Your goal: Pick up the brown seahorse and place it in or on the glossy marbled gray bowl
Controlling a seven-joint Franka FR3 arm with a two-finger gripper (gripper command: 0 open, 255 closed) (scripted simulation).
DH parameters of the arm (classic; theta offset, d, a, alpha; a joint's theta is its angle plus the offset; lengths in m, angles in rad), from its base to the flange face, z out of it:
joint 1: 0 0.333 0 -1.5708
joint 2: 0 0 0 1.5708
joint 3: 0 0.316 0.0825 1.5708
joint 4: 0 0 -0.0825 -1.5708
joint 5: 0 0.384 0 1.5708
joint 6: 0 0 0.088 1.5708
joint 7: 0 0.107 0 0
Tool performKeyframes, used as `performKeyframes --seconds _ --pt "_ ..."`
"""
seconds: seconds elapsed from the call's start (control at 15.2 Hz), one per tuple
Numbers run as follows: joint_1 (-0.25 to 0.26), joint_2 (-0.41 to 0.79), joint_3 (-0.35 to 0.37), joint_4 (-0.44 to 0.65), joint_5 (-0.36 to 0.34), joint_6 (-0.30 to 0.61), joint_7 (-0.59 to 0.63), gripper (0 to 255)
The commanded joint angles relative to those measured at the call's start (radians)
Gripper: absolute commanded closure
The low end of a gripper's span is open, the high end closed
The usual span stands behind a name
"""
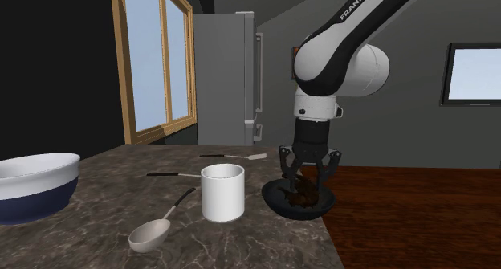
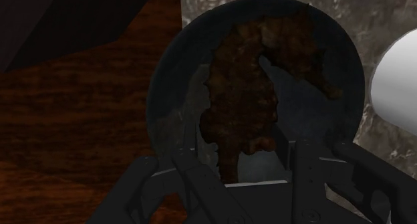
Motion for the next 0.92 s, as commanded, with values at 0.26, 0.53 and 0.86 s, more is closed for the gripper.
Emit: performKeyframes --seconds 0.26,0.53,0.86 --pt "0.0 0.0 0.0 0.0 0.0 0.0 0.0 0" --pt "-0.001 -0.022 0.0 0.014 -0.003 -0.036 0.002 0" --pt "-0.005 -0.075 -0.002 0.061 -0.011 -0.136 0.007 0"
